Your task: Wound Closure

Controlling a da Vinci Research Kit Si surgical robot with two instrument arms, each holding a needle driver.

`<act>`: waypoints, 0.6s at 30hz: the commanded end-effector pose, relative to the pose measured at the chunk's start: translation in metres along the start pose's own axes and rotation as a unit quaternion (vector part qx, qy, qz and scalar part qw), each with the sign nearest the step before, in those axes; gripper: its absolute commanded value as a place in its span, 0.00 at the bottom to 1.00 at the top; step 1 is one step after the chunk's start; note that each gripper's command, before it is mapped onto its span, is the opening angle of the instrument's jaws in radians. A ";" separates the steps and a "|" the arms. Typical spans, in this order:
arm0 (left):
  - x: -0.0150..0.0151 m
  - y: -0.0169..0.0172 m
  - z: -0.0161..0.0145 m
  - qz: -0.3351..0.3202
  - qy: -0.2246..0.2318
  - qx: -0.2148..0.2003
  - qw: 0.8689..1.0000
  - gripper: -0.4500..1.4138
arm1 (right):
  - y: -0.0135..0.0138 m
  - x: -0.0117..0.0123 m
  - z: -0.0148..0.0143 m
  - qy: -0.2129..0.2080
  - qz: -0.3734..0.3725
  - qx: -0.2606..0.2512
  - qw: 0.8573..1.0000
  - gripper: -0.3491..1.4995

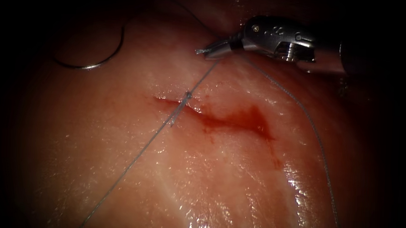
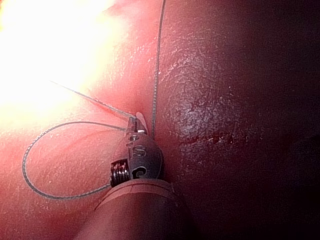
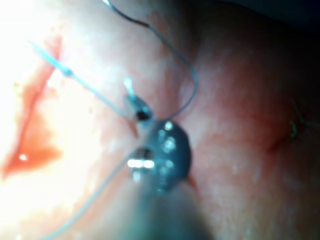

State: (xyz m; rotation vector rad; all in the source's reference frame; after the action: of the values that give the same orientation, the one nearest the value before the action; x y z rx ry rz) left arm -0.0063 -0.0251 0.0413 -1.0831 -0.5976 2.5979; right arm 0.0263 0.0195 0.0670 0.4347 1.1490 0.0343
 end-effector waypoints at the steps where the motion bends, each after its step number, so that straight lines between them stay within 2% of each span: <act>1: -0.0001 0.0009 0.0003 -0.003 0.001 -0.005 1.000 0.00 | -0.0003 0.0002 0.0013 0.004 0.000 0.006 1.000 0.00; 5: 0.0010 -0.0001 -0.0008 0.001 0.015 0.000 1.000 0.00 | -0.0019 0.0021 0.0024 0.029 0.005 0.011 1.000 0.00; 9: 0.0022 -0.0008 -0.0014 0.002 0.024 0.008 1.000 0.00 | -0.0021 0.0038 0.0023 0.053 0.013 0.003 0.998 0.00; 11: 0.0025 -0.0010 -0.0014 0.003 0.027 0.008 1.000 0.00 | -0.0019 0.0045 0.0020 0.069 0.020 -0.016 0.997 0.29; 13: 0.0030 -0.0014 -0.0013 0.001 0.034 0.009 0.999 0.00 | -0.0015 0.0051 0.0016 0.096 0.028 -0.046 0.994 0.73; 15: 0.0035 -0.0018 -0.0013 0.004 0.039 0.011 0.999 0.00 | -0.0011 0.0052 0.0013 0.102 0.031 -0.062 0.992 0.82; 18: 0.0045 -0.0025 -0.0015 0.008 0.046 0.014 0.999 0.00 | -0.0005 0.0053 0.0008 0.102 0.042 -0.080 0.991 0.86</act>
State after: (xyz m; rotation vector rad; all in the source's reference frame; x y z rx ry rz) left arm -0.0077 -0.0193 0.0383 -1.1996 -0.5231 2.5514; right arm 0.0285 0.0200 0.0619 0.3388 1.3207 0.2569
